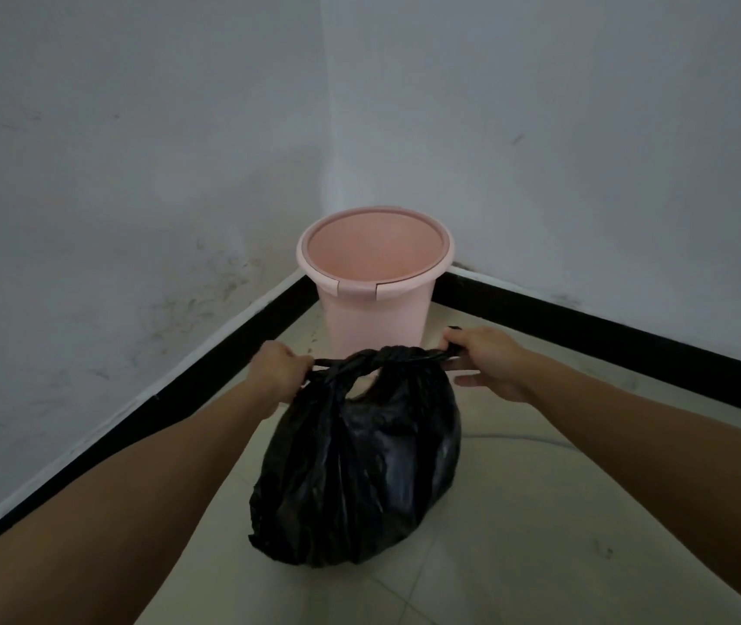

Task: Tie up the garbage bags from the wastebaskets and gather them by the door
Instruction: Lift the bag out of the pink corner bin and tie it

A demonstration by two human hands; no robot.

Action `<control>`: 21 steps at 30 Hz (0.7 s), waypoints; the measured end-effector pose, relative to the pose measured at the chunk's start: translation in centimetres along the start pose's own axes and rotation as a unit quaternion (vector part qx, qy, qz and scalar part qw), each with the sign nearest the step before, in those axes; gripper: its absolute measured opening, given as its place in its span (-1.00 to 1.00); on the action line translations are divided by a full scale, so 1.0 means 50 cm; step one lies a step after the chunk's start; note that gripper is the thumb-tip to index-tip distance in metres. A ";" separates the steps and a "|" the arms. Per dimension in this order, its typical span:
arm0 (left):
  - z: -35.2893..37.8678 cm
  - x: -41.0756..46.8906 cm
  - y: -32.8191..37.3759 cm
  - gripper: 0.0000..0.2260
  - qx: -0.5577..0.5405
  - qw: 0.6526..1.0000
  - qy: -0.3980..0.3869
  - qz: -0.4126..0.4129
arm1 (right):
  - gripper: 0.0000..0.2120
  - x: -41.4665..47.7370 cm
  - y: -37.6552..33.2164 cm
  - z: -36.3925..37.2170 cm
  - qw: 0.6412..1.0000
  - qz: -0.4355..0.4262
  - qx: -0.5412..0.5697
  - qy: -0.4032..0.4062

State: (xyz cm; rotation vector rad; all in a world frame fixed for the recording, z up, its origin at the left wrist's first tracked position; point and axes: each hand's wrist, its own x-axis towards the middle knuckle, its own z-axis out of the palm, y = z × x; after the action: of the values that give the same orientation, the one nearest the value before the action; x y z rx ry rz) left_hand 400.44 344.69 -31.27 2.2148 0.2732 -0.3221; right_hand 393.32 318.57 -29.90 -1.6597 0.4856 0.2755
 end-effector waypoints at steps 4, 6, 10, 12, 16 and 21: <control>-0.025 0.013 -0.007 -0.79 -0.286 0.954 0.033 -0.082 | -0.77 -0.001 0.031 -0.026 0.992 0.040 0.102 0.067; -0.023 0.008 0.022 -0.79 -0.445 0.891 0.003 -0.089 | -0.72 -0.003 0.037 -0.013 0.973 0.049 0.215 0.067; -0.005 -0.017 0.072 -0.87 -0.524 0.847 0.004 -0.085 | -0.63 -0.001 0.036 0.024 0.909 0.050 0.406 0.080; 0.000 -0.026 0.065 -0.80 -0.392 0.919 0.015 -0.037 | -0.62 0.002 0.035 0.029 0.886 0.040 0.452 0.101; -0.001 -0.032 0.010 -0.82 0.029 0.970 0.068 0.233 | -0.63 0.005 0.033 -0.003 0.881 0.024 0.438 0.178; -0.021 -0.034 -0.036 -0.87 0.228 0.898 0.015 0.376 | -0.69 0.006 0.045 -0.042 0.902 0.018 0.352 0.250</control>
State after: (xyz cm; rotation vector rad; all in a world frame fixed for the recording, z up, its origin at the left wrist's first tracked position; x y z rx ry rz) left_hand 398.43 346.49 -31.39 2.5807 -0.7114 0.0920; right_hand 392.34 316.26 -31.73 -0.9887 0.8816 -0.2953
